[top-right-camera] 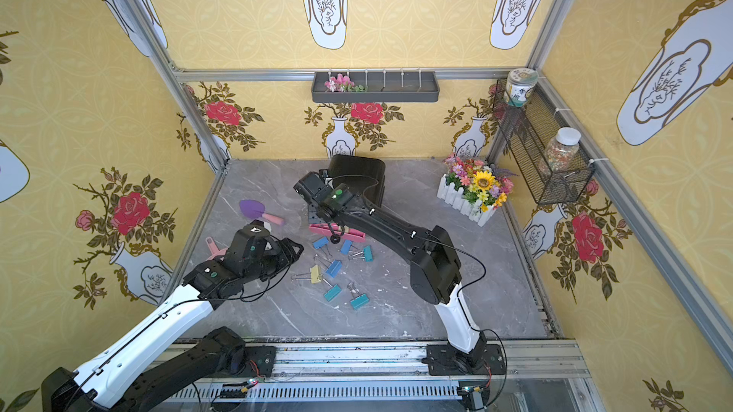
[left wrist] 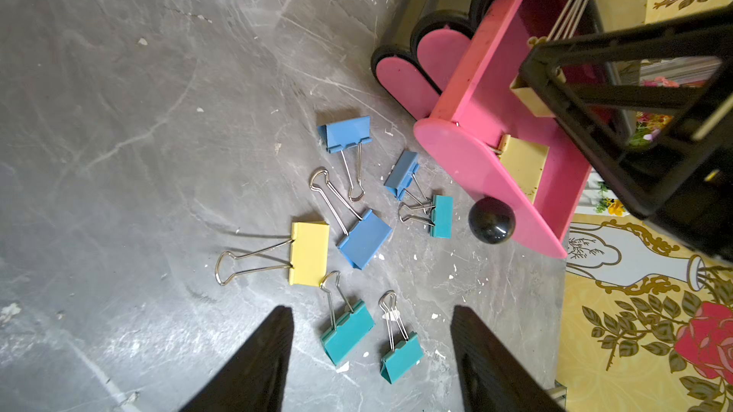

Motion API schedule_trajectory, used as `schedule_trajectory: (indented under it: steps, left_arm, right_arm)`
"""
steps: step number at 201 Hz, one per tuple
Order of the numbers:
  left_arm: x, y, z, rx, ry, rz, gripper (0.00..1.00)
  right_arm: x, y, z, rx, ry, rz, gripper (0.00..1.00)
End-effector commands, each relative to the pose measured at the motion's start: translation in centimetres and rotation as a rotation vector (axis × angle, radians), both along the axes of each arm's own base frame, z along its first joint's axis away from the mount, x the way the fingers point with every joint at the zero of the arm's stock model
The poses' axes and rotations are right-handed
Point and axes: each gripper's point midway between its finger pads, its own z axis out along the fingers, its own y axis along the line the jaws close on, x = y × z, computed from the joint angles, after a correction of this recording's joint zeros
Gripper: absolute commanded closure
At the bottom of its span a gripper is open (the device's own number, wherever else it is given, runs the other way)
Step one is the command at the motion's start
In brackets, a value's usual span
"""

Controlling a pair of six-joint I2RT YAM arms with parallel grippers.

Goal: Put the binder clips in the drawer according to color
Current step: Place the binder clip in the drawer.

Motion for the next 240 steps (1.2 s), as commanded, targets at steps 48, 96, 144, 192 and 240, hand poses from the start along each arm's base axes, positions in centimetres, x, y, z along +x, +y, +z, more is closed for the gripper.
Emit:
schedule_trajectory:
  steps: [48,96,144,192,240]
  left_arm:
    - [0.2,-0.3,0.0,-0.007,-0.005,-0.008,0.31]
    - [0.1,-0.3,-1.6,0.033,0.045,-0.021,0.33]
    - [-1.1,-1.1,-5.7,-0.036,0.134,-0.021,0.34]
    - [-2.3,0.4,-9.1,0.032,0.235,0.041,0.34]
    - [-3.2,1.7,-11.3,0.025,0.267,0.135,0.36]
  right_arm:
    - [-0.3,-1.2,2.8,0.017,-0.054,-0.025,0.33]
    - [-0.8,-2.2,5.1,0.034,-0.091,-0.033,0.32]
    - [-3.8,-4.8,7.7,0.052,-0.148,0.058,0.27]
    - [-7.8,-7.2,5.7,0.03,-0.114,0.133,0.22]
    - [-9.2,-7.3,4.7,0.053,-0.091,0.133,0.21]
